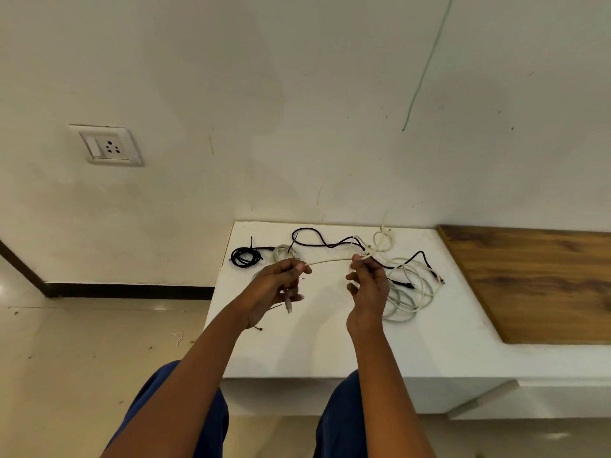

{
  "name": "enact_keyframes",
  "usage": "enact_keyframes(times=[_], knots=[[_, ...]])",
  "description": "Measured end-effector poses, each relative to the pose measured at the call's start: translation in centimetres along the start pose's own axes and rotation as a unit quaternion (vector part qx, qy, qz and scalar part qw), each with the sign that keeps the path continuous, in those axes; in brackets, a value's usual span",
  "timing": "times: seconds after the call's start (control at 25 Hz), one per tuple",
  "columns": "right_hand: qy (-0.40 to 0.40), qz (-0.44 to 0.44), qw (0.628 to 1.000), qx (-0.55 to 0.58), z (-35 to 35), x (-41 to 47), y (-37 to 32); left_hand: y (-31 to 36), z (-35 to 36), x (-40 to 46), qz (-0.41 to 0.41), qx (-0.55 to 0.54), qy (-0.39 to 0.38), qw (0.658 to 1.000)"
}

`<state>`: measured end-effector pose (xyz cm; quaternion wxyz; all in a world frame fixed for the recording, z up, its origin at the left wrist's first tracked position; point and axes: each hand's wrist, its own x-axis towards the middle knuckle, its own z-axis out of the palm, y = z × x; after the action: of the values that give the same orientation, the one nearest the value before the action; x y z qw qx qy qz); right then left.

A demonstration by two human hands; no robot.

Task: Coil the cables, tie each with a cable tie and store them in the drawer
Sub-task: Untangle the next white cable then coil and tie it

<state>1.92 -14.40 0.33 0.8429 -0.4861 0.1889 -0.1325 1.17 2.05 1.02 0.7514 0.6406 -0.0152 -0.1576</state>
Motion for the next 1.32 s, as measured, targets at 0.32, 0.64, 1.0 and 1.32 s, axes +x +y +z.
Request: enact_keyframes(times=[0.32,0.64,1.0,1.32], knots=[[-0.098,-0.297,0.782,-0.540,-0.5,-1.7,1.1,0.0,-1.2,-1.7,0.017,-0.088,0.051,0.995],[-0.065,-0.323,0.813,-0.481,0.0,-2.3,1.3,0.5,0.7,-3.1,-0.086,-0.391,-0.062,0.914],[-0.231,-0.215,0.841,-0.440,-1.4,-0.5,1.2,2.3,0.7,-3.0,0.016,-0.602,-0.055,0.796],[-0.256,-0.185,0.774,-0.549,-3.1,1.3,0.9,3.2,0.3,-1.8,0.096,-0.649,0.080,0.750]])
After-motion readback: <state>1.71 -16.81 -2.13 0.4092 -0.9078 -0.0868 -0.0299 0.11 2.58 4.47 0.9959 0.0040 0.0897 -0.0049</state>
